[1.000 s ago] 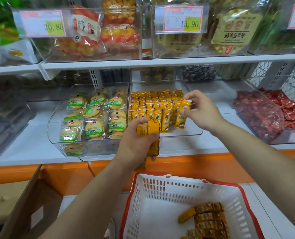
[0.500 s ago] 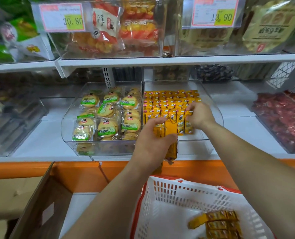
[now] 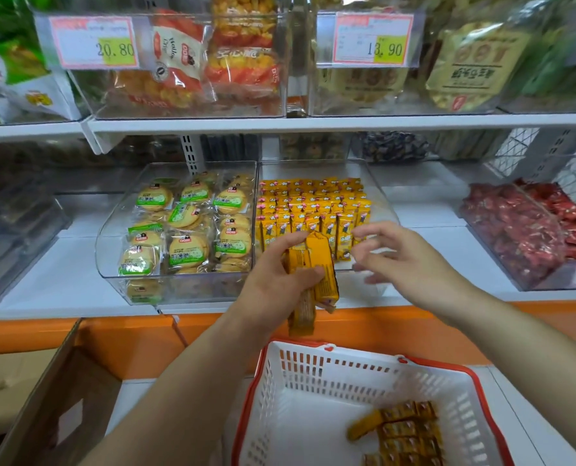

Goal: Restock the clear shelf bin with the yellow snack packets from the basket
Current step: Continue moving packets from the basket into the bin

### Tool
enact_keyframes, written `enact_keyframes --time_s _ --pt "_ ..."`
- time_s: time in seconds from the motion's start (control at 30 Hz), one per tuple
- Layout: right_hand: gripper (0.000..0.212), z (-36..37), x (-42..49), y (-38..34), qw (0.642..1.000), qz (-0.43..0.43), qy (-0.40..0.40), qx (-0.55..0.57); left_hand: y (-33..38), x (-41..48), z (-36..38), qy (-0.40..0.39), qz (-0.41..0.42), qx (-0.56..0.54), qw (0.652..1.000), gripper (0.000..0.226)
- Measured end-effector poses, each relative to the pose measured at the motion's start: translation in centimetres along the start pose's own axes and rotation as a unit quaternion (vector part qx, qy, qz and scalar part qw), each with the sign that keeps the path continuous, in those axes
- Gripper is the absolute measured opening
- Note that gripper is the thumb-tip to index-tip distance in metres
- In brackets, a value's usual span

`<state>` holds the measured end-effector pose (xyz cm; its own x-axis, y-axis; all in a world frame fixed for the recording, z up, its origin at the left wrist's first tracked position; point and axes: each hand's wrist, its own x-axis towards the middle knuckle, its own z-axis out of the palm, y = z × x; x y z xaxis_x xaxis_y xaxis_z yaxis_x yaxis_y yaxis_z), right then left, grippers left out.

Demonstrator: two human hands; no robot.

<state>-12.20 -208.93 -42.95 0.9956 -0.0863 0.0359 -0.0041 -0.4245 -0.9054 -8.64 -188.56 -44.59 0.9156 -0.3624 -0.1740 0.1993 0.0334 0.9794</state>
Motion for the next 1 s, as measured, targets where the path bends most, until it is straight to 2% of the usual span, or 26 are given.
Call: enact_keyframes --time_s 0.17,0.3,0.37,0.57,0.73,0.83,0.93,1.0 --pt "0.042 0.0 -2.8 -0.6 0.991 0.054 -0.009 0.122 -0.5 -0.7 1.6 -0.030 0.018 0.034 0.999 0.055" --pt "0.034 -0.7 -2.9 -0.4 0.999 0.021 -0.001 0.038 -0.5 -1.4 3.0 -0.087 0.037 0.060 0.994 0.052" --pt "0.026 -1.4 -2.9 -0.1 0.998 0.017 -0.019 0.056 -0.4 -1.6 3.5 -0.110 0.030 0.054 0.992 0.051" --pt "0.038 -4.0 -2.5 0.9 0.967 0.012 -0.057 0.248 -0.4 -1.4 3.3 -0.102 0.002 0.035 0.994 0.040" --pt "0.039 -4.0 -2.3 1.1 0.957 0.021 -0.059 0.283 -0.4 -1.1 3.1 -0.080 -0.010 0.035 0.996 0.033" --pt "0.037 -3.7 -2.3 1.0 0.975 0.015 -0.040 0.216 0.0 -0.8 2.7 -0.023 0.010 0.035 0.999 0.031" --pt "0.006 -2.5 -2.7 0.4 0.993 0.002 -0.055 0.105 0.3 -0.7 2.4 0.017 0.033 0.029 0.999 0.032" --pt "0.027 -1.4 -3.1 0.2 0.996 0.012 -0.071 0.053 0.4 -0.8 2.4 0.022 0.043 0.030 0.998 0.033"
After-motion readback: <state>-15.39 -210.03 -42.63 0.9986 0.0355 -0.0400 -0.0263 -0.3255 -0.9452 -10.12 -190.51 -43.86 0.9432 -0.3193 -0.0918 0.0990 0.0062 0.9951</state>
